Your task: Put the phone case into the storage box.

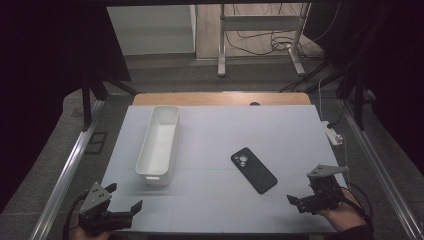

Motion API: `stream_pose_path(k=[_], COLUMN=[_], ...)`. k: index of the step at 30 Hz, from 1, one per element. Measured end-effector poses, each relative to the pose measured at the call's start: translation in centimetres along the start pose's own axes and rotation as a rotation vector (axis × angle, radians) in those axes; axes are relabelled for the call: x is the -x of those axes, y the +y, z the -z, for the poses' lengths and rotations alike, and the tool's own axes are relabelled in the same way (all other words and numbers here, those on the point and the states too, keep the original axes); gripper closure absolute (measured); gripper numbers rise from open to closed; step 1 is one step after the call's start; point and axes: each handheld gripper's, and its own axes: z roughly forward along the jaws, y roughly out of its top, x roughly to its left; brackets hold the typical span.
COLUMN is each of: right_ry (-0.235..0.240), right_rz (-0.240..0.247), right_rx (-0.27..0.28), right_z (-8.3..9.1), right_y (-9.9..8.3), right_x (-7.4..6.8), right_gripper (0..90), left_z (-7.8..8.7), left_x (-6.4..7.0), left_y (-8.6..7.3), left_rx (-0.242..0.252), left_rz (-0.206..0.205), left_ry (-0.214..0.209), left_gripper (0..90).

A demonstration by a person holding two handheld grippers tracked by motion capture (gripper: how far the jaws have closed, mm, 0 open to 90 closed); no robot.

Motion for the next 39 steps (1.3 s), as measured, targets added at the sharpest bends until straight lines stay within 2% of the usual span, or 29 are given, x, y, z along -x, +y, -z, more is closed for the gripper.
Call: stream_pose_path(k=[28, 35, 39], right_ry=[0.031, 0.054, 0.068], right_rz=[0.052, 0.052, 0.070], right_rx=[-0.078, -0.093, -0.105], right_z=[-2.6, -3.5, -4.1], right_y=[2.9, 4.0, 4.8], right_x=[-0.5, -0.8, -1.0], right_gripper=[0.0, 0.0, 0.0], left_z=[0.0, 0.0, 0.0], left_x=[0.0, 0.0, -0.1], left_y=[0.0, 0.0, 0.0], left_rx=[-0.001, 0.000, -0.001], left_rz=[0.000, -0.001, 0.000], left_ry=[-0.002, -0.003, -0.004], left_gripper=[1.4, 1.4, 1.4])
